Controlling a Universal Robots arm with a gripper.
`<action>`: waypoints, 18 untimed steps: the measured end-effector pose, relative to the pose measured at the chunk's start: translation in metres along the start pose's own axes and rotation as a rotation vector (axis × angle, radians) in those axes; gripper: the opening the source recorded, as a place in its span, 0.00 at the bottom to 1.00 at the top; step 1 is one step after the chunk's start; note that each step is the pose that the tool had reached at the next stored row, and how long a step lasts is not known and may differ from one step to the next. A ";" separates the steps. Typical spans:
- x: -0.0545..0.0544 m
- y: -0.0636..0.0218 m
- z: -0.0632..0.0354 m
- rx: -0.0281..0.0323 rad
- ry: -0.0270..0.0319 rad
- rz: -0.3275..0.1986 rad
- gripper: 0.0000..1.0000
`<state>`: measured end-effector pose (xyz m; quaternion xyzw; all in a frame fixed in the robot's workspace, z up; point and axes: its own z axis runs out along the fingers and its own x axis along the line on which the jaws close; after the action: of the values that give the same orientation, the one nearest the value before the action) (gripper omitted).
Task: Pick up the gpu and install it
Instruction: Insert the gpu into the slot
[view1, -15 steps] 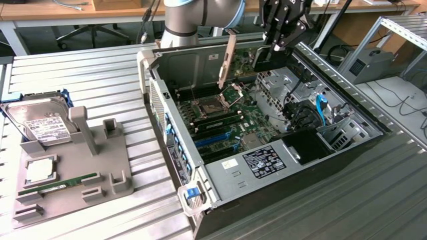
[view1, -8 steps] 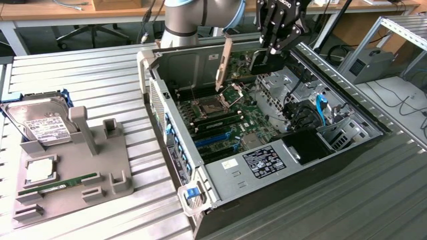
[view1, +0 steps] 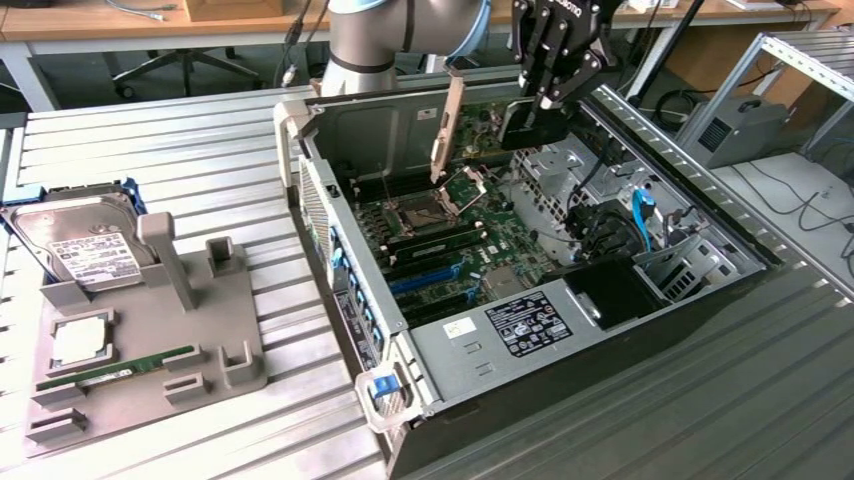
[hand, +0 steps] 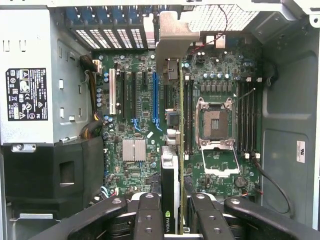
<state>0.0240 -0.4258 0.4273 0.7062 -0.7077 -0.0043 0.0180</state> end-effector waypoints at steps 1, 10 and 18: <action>0.000 0.0000 0.0000 -0.0001 0.0001 0.000 0.27; 0.000 -0.0001 0.0051 0.0000 -0.0001 0.000 0.27; 0.000 -0.0002 0.0209 0.0000 0.0000 0.000 0.27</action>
<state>0.0235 -0.4258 0.4065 0.7062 -0.7077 -0.0043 0.0181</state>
